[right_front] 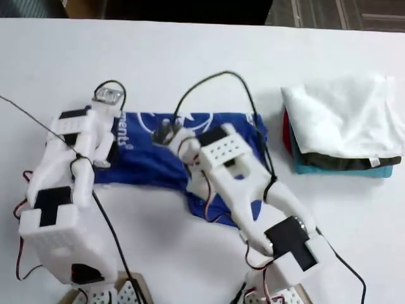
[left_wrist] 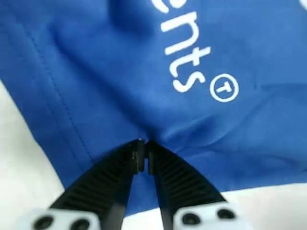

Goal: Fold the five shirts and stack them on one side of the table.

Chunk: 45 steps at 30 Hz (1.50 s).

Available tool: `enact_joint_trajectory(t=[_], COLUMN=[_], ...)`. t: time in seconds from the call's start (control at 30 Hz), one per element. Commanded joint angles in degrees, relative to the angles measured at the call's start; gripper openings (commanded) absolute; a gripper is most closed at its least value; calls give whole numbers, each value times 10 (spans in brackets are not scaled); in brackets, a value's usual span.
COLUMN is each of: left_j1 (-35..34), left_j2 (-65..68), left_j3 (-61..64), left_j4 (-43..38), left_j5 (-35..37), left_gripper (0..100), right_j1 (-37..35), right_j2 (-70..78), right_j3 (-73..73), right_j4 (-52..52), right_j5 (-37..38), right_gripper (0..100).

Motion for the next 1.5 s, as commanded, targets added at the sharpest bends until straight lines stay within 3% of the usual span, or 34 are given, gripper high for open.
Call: enact_joint_trajectory(t=[0.0, 0.23, 0.57, 1.07, 1.33, 1.47], left_j1=[-11, -11, -10, -10, -10, -10], left_j2=[-4, -4, -4, -3, -3, -3], left_j3=[-2, -3, -2, -2, -2, -2], left_j4=[-26, -29, -29, -30, -30, -30], left_j5=[5, 6, 6, 5, 5, 5], left_gripper=[48, 48, 48, 49, 49, 49], right_j1=[-23, -69, -44, -29, -29, -29], right_j2=[-35, -35, -31, -179, -144, -83], right_j3=[27, 36, 48, 49, 77, 84], right_j4=[-9, -27, -74, -27, -30, -33], right_j5=[-5, -16, -34, -33, -38, -37], right_gripper=[49, 49, 18, 20, 22, 111])
